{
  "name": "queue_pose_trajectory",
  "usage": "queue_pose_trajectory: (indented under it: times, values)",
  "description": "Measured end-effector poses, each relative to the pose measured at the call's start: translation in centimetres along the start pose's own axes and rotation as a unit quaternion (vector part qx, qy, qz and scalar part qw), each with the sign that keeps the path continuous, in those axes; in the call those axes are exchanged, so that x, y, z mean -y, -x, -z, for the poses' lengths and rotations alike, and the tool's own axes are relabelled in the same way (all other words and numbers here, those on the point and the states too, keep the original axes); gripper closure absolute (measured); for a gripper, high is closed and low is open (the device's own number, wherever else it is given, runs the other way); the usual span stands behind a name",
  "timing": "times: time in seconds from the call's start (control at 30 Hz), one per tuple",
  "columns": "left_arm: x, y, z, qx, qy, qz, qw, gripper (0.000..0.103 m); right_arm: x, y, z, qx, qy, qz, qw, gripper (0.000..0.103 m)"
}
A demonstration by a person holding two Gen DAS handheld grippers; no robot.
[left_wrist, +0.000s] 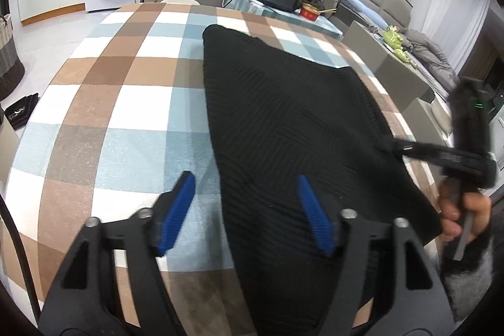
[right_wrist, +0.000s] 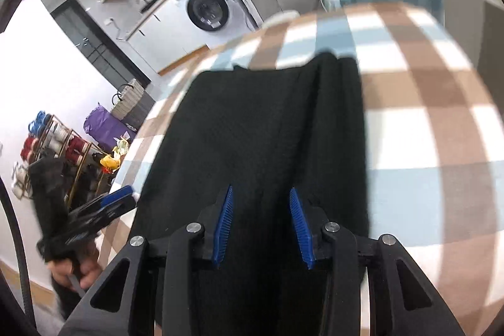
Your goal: Fold small clothes
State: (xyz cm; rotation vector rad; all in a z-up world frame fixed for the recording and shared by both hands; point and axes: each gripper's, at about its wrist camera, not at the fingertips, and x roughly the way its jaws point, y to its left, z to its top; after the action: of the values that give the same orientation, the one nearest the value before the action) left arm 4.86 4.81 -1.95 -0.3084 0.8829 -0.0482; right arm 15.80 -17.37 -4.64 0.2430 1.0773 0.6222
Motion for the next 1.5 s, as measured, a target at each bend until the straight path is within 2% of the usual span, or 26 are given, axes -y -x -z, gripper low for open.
queue_pose_trajectory:
  times: [0.03,0.07,0.1,0.17,0.2,0.27,0.33,0.37,0.43,0.47,0.53,0.67,0.77,0.83,0.9,0.97,1.1,1.13,1.17,1.2,1.27,1.37,1.43,1.5]
  values:
    - [0.2,0.1,0.0,0.000,-0.002,0.002,1.0000,0.035,0.3,-0.6,-0.1,-0.011,-0.014,0.001,1.000,0.076]
    - [0.4,0.1,0.0,0.000,-0.006,0.004,1.0000,0.035,0.5,-1.2,-0.3,-0.015,-0.026,0.001,1.000,0.081]
    - [0.6,0.2,0.0,0.001,-0.007,0.005,1.0000,0.035,0.5,-1.3,-0.6,-0.015,-0.026,0.003,1.000,0.092]
    - [1.0,0.4,0.0,0.001,-0.013,0.008,0.9999,0.035,-0.7,-0.2,-1.1,0.007,-0.001,0.005,1.000,0.096]
    - [1.3,0.5,0.0,0.002,-0.017,0.009,0.9998,0.035,-2.1,1.4,-1.3,0.042,0.031,0.007,0.999,0.096]
    - [1.6,0.5,-0.1,0.002,-0.023,0.013,0.9997,0.033,-3.8,2.9,-1.6,0.063,0.071,0.030,0.995,0.096]
    - [2.0,0.2,0.0,0.000,-0.027,0.022,0.9994,0.032,-4.1,3.1,-1.7,0.063,0.088,0.060,0.992,0.096]
    - [2.2,0.1,0.1,-0.001,-0.029,0.024,0.9993,0.032,-3.5,2.4,-1.7,0.054,0.090,0.091,0.990,0.096]
    - [2.7,-0.3,0.4,-0.009,-0.034,0.024,0.9991,0.032,-1.8,0.6,-1.3,0.024,0.067,0.125,0.990,0.095]
    - [3.0,-0.6,0.7,-0.015,-0.037,0.021,0.9990,0.032,-0.7,0.0,-1.1,0.010,0.045,0.124,0.991,0.094]
    - [3.2,-0.8,1.0,-0.022,-0.041,0.020,0.9987,0.032,0.7,0.6,-0.8,0.014,0.002,0.086,0.996,0.089]
    - [4.0,-0.8,1.8,-0.026,-0.055,0.022,0.9979,0.032,1.8,3.3,0.9,0.011,-0.022,0.022,0.999,0.082]
    - [4.4,-0.7,2.0,-0.027,-0.062,0.028,0.9973,0.031,1.7,4.3,3.0,-0.013,-0.039,-0.028,0.999,0.076]
    - [4.6,-0.6,2.1,-0.028,-0.066,0.030,0.9970,0.031,1.3,4.5,4.5,-0.029,-0.042,-0.045,0.998,0.073]
    - [4.8,-0.5,2.2,-0.028,-0.067,0.032,0.9968,0.031,1.0,4.1,5.3,-0.037,-0.036,-0.046,0.998,0.073]
    - [4.8,-0.3,2.2,-0.027,-0.068,0.031,0.9968,0.031,0.2,4.2,5.9,-0.037,-0.013,-0.026,0.999,0.090]
    - [4.9,0.7,2.0,-0.018,-0.071,0.035,0.9967,0.031,-2.3,6.1,5.6,-0.003,0.037,-0.012,0.999,0.092]
    - [4.9,0.9,2.0,-0.016,-0.071,0.038,0.9966,0.031,-2.4,6.2,5.7,-0.006,0.040,0.000,0.999,0.092]
    - [5.0,1.1,2.2,-0.015,-0.070,0.045,0.9964,0.031,-2.4,5.8,6.0,-0.017,0.047,0.029,0.998,0.092]
    - [5.0,1.3,2.2,-0.014,-0.070,0.050,0.9962,0.031,-2.0,5.1,6.3,-0.032,0.046,0.051,0.997,0.091]
    - [5.5,1.4,2.5,-0.019,-0.075,0.058,0.9953,0.031,-1.1,3.8,6.7,-0.057,0.032,0.058,0.996,0.090]
    - [6.2,1.7,3.3,-0.022,-0.088,0.074,0.9931,0.031,-1.1,5.1,6.6,-0.045,0.030,0.039,0.998,0.082]
    - [6.7,1.9,4.0,-0.029,-0.098,0.089,0.9908,0.031,-1.2,5.8,6.8,-0.039,0.032,0.025,0.998,0.067]
    - [6.9,1.9,5.1,-0.038,-0.112,0.094,0.9885,0.031,-0.7,6.1,7.3,-0.046,0.029,0.013,0.998,0.066]
